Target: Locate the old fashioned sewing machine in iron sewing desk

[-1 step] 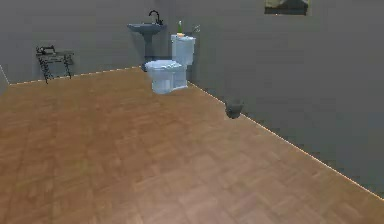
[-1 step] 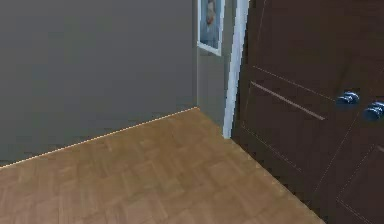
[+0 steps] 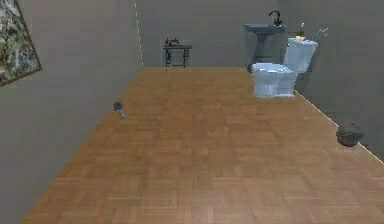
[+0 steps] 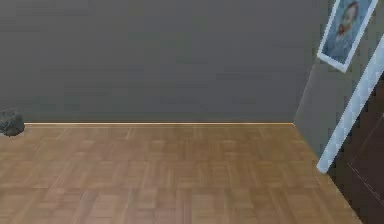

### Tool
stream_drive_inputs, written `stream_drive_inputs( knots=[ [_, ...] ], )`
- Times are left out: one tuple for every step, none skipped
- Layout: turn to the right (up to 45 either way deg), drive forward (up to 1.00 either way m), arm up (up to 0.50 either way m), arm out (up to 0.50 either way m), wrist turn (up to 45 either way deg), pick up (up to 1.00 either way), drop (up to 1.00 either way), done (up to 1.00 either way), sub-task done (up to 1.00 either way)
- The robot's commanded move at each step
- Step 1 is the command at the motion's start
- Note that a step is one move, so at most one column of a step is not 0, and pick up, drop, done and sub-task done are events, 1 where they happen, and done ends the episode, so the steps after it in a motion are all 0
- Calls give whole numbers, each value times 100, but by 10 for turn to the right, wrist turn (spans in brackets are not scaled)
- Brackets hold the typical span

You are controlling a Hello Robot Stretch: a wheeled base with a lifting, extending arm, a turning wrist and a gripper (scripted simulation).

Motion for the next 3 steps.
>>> stream_drive_inputs(
  knots=[
    [0,100,0,0,0,0,0,0,0],
    [0,100,0,0,0,0,0,0,0],
    [0,100,0,0,0,0,0,0,0]
  ],
)
